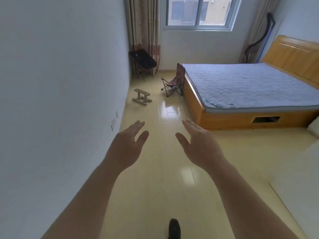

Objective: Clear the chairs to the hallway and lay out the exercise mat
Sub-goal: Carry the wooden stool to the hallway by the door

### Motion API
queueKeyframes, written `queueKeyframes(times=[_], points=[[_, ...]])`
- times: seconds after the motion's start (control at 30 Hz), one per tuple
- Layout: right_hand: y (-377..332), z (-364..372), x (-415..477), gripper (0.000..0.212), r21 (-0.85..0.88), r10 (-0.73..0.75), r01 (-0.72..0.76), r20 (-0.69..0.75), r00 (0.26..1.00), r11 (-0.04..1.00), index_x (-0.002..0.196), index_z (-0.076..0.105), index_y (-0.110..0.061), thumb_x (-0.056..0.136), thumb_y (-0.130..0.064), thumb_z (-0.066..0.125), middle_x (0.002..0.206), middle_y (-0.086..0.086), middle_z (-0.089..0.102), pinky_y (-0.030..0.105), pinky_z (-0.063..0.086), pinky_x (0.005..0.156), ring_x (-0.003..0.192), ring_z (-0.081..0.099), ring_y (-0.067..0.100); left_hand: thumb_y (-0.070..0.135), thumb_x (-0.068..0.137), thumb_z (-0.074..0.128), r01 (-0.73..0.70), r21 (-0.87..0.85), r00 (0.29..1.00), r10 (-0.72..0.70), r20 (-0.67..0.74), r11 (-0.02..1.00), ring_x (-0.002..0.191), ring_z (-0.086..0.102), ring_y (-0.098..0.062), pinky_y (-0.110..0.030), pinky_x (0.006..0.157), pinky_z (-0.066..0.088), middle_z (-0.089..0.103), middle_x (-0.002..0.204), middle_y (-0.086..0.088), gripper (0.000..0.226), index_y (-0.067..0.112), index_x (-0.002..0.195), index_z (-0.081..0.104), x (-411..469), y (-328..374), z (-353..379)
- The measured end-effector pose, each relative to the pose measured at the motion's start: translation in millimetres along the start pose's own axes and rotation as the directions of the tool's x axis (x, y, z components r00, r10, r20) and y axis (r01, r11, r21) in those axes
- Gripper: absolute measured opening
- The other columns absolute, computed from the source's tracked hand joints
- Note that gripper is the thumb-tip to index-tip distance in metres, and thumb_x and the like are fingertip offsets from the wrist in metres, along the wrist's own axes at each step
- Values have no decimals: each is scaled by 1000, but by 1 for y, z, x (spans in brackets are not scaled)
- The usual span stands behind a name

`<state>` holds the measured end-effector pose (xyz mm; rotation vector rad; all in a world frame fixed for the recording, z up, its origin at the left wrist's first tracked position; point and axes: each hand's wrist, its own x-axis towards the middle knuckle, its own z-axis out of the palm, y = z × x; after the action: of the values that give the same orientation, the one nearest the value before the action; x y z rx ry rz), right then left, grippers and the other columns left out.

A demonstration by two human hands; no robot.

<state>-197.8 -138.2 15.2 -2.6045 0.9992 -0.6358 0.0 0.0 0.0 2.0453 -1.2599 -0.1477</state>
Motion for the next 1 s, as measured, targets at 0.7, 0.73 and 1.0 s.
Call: queueKeyframes(times=[0.7,0.73,1.0], points=[[131,121,387,61,16,34,-37,135,990,999,157,34,-18,104,-45,49,162,2,36,40,36,118,149,33,15,46,103,49,91,129,986,-107,131,988,147,38,-9,-38,119,36,36,161,12,55,28,154,41,376,-101,74],[133,129,405,61,7,33,-35,140,990,999,157,34,-18,104,-45,48,161,2,37,40,36,118,149,33,15,45,103,49,101,120,985,-116,128,988,147,37,-8,-38,119,36,37,161,11,55,27,154,42,392,-109,76],[147,186,581,64,-89,80,-73,79,994,993,158,31,-18,103,-45,49,160,-1,40,41,41,115,147,38,17,43,103,52,59,25,980,-63,189,998,146,39,-11,-30,119,33,40,159,9,54,27,153,43,579,-189,92]])
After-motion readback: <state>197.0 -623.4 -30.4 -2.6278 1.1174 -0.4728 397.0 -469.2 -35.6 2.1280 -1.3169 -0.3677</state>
